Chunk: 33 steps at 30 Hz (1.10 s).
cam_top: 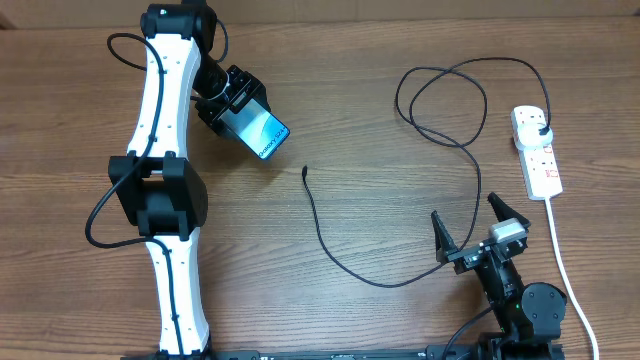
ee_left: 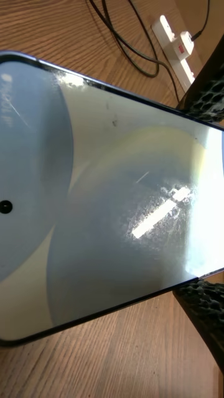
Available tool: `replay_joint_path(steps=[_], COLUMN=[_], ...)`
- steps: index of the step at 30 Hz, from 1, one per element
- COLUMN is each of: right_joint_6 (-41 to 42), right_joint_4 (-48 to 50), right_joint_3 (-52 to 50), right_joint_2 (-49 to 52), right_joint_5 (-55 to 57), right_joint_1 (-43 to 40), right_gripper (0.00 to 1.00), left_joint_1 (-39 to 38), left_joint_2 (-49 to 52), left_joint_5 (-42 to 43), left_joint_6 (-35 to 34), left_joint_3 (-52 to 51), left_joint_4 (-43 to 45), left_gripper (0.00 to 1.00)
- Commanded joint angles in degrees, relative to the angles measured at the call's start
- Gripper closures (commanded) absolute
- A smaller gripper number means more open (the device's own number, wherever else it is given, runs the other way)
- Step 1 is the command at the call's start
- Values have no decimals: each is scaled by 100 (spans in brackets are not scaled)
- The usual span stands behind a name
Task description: Plug charger to phone and switch on socket
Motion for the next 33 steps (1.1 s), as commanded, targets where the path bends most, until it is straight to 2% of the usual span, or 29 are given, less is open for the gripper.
replay_joint_path(steps=[1,5,16,28,33], right_joint_6=[411,1027,1113,1110,1110], right_joint_4=[170,337,-518,-1088,-1283], right_joint_3=[-59,-48,848,2103,2669], right_joint_2=[-46,-46,177,1644,2385], right_joint_5=[39,37,37,15,-463], right_joint_1=[31,26,22,22,22], right_gripper=[0,0,0,0,0], left_joint_1=[-52,-52,-52,-52,-55], left_joint_2=[-24,-24,-24,-24,-24], left_joint_5=[177,175,157,157,177], left_joint_6=[197,236,282,387,385], left_joint_3=[-7,-7,-7,-7,-7], left_joint_4=[-17,-17,-17,-17,-17], left_gripper=[72,71,72,73,73])
